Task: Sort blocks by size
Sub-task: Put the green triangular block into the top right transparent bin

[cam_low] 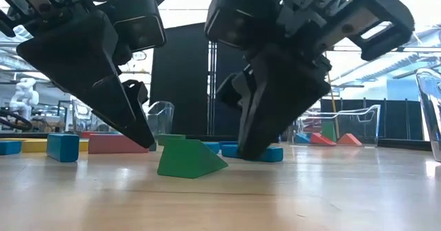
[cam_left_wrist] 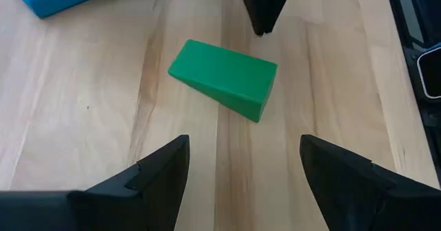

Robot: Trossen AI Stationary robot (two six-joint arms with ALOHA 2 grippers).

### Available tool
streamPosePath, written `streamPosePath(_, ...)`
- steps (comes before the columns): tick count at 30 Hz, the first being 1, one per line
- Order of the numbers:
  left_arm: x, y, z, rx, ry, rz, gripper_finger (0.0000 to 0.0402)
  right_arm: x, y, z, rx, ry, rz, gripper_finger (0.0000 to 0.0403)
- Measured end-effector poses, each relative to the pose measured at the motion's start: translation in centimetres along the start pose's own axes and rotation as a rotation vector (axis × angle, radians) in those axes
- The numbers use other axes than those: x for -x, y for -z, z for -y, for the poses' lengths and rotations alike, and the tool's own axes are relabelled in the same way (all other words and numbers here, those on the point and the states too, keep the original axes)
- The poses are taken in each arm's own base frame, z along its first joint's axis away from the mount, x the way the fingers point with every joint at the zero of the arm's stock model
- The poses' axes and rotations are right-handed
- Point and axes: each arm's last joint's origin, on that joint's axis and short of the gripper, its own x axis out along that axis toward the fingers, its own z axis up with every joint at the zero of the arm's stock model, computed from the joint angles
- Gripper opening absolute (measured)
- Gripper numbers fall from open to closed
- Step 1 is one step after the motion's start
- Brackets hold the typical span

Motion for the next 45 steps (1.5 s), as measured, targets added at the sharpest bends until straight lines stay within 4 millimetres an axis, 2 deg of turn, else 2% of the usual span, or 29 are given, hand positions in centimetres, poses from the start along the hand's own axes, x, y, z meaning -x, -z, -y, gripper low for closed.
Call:
streamPosePath(8, 0.0, 0.0, 0.0, 0.024, 0.004, -0.005, 0.0276, -0.7, -1.3, 0.3, 0.041, -0.014, 0.159, 0.0000)
streamPosePath(17, 0.0, 0.1, 0.0, 0.024, 0.011, -0.013, 0.0276, -0.5, -1.7, 2.7, -0.110, 0.233, 0.236, 0.0000)
streamPosePath(20, 0.0, 0.0, -0.2, 0.023, -0.037, 0.009, 0.0276, -0.3, -1.9, 3.2, -0.116, 0.258, 0.259, 0.0000)
streamPosePath(28, 0.2, 0.9, -1.8, 0.127, -0.286, -0.016, 0.0276, 0.8, -2.4, 2.5, -0.109, 0.264, 0.277, 0.0000)
streamPosePath(31, 0.3, 0.9, -2.1, 0.158, -0.315, -0.013, 0.0276, 1.5, -2.6, 2.1, -0.116, 0.293, 0.281, 0.0000)
streamPosePath(38, 0.3, 0.4, -2.1, 0.110, -0.350, 0.064, 0.0276, 3.0, -2.4, 1.8, -0.174, 0.398, 0.247, 0.0000)
streamPosePath(45, -0.6, 0.3, -2.1, 0.116, -0.358, 0.130, 0.0283, 3.1, -2.0, 1.8, -0.213, 0.420, 0.216, 0.0000)
